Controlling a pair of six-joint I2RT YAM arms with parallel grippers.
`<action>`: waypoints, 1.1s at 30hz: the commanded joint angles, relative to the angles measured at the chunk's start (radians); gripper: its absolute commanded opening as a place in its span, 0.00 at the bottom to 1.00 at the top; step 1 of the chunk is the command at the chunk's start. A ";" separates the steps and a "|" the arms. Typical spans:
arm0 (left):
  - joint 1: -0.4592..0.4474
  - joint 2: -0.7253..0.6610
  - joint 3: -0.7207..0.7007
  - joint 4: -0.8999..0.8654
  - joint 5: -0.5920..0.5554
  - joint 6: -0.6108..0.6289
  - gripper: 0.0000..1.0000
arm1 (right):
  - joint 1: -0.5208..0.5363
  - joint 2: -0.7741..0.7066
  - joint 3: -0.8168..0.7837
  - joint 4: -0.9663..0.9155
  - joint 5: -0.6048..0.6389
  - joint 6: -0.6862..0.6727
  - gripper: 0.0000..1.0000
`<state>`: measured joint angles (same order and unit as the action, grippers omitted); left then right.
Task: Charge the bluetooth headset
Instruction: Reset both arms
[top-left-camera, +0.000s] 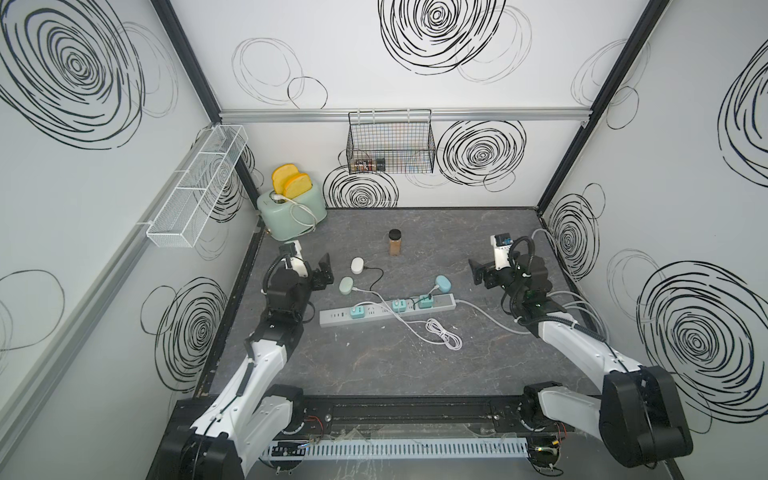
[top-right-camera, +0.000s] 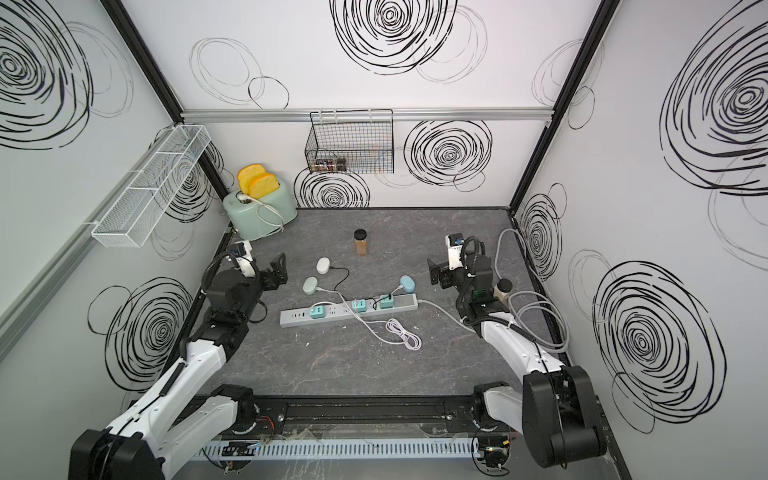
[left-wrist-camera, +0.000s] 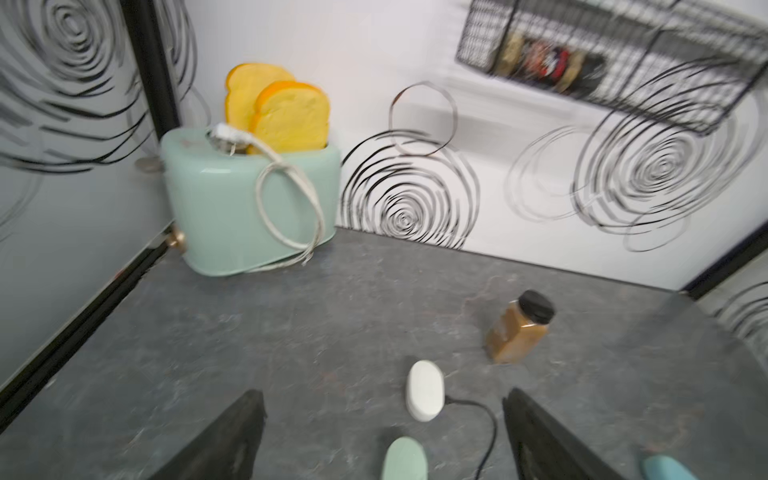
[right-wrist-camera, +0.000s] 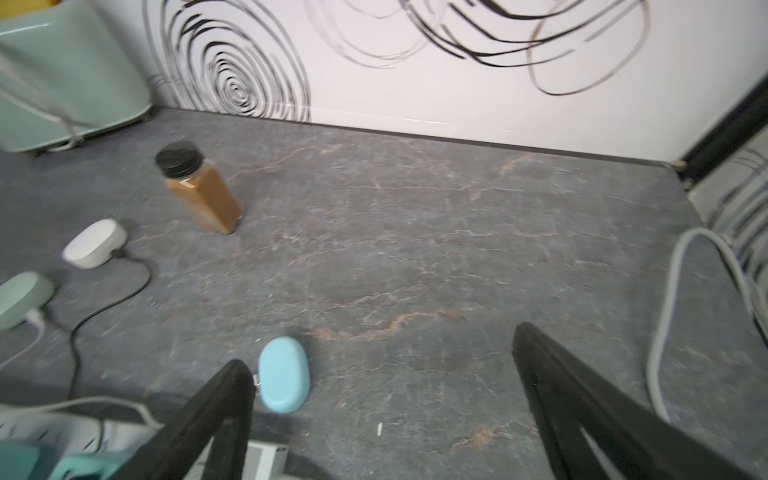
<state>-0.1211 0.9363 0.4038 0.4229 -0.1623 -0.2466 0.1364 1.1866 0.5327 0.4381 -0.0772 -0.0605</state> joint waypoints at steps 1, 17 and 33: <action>-0.025 0.057 -0.084 0.325 -0.167 0.089 0.93 | -0.051 0.020 -0.068 0.196 0.061 0.073 0.98; 0.130 0.435 -0.186 0.740 0.071 0.157 0.93 | -0.152 0.245 -0.224 0.549 0.051 0.105 0.98; 0.059 0.526 -0.195 0.851 0.050 0.240 0.96 | -0.139 0.305 -0.270 0.674 0.080 0.101 0.98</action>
<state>-0.0647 1.4700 0.2142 1.1851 -0.1238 -0.0219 -0.0074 1.4876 0.2684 1.0546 -0.0097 0.0311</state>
